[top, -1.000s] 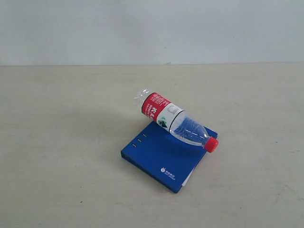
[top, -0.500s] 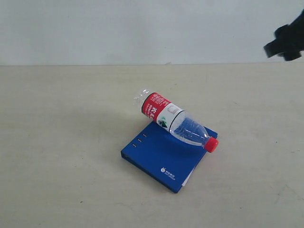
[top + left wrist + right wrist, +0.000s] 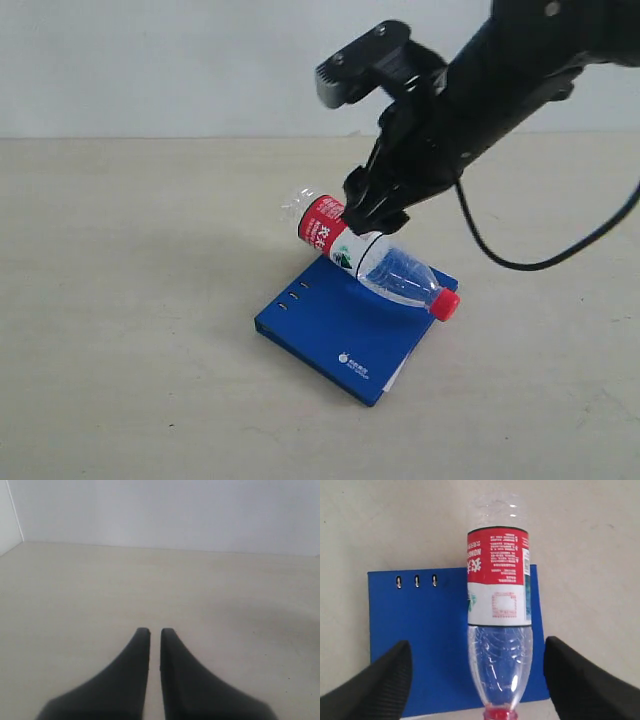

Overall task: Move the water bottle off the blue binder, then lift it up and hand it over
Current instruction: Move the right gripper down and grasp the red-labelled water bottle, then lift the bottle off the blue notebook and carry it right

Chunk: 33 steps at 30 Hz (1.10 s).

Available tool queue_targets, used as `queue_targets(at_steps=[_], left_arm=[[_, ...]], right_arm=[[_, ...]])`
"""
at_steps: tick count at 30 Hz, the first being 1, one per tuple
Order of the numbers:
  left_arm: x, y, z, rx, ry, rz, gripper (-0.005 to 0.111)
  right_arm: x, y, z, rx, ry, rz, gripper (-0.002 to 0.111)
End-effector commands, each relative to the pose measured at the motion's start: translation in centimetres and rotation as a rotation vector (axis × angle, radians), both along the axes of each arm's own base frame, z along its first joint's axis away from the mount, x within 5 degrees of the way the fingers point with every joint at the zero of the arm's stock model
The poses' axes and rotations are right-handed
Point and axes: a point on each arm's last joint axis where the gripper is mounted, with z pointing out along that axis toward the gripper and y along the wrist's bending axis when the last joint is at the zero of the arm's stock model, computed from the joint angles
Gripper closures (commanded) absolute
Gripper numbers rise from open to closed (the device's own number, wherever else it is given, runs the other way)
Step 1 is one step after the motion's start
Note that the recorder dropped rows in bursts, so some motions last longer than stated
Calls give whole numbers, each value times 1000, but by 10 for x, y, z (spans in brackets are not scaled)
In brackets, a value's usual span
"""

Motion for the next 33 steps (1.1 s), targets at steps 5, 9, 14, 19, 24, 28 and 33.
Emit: queue_targets(at_steps=[5, 9, 14, 19, 24, 28, 33], left_arm=[[0, 0, -1, -4, -4, -7, 99], [0, 0, -1, -4, -4, -7, 99], [0, 0, -1, -4, -4, -7, 99], [0, 0, -1, -4, -4, -7, 99], [0, 0, -1, -4, -4, -7, 99], [0, 0, -1, -4, -4, -7, 99], [0, 0, -1, -4, -4, -7, 99]], right_arm=[[29, 22, -33, -100, 31, -46, 42], [39, 27, -46, -82, -14, -57, 42], [51, 30, -63, -99, -72, -81, 22], [55, 31, -82, -145, -49, -66, 12], [60, 35, -96, -116, -51, -84, 12], [63, 39, -105, -98, -64, -76, 12], [63, 40, -113, -119, -54, -56, 12]])
